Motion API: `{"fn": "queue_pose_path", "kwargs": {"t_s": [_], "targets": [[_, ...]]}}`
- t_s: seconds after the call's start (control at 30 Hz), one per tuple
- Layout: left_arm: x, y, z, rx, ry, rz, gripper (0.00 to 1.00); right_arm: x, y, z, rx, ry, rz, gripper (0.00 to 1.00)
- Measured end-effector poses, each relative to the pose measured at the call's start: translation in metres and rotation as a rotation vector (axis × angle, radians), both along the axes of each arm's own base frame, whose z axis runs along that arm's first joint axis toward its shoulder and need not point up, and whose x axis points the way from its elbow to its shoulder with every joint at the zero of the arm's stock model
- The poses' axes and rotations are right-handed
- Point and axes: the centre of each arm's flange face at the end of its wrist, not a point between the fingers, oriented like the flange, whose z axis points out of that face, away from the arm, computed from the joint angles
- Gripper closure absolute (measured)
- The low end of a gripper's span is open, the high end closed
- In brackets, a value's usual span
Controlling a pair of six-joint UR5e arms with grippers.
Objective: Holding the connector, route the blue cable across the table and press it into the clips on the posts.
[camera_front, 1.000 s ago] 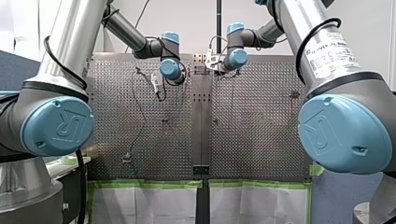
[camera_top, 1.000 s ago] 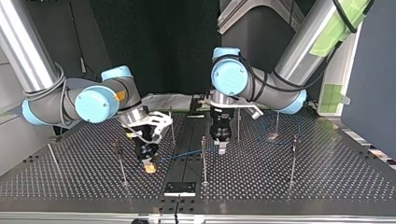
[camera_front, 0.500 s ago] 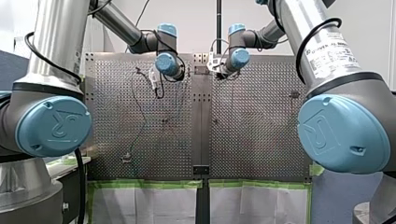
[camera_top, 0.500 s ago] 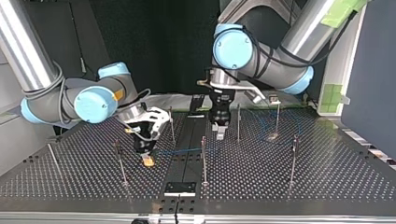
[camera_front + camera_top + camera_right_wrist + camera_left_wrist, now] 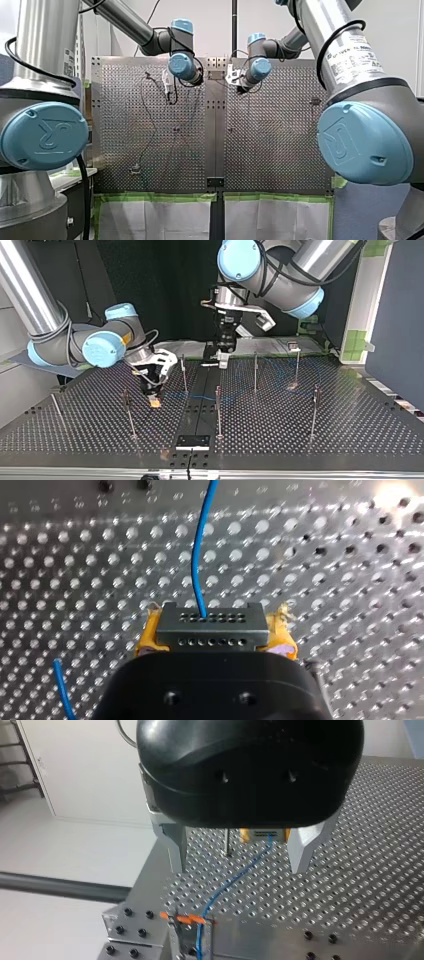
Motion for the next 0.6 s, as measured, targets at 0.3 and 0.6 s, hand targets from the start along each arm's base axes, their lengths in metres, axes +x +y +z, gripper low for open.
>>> {"fn": "queue_pose_path", "kwargs": {"t_s": [0.3,0.6], "targets": [[-0.015,-0.033,0.014,0.015,-0.022,-0.033,0.0,-0.017,-0.013,-0.004,0.005,0.006,-0.03,1.0],[-0.014,-0.069,0.009,0.069,-0.019,-0.041,0.0,-0.026,-0.02,-0.004,0.006,0.007,-0.048,1.0]]}}
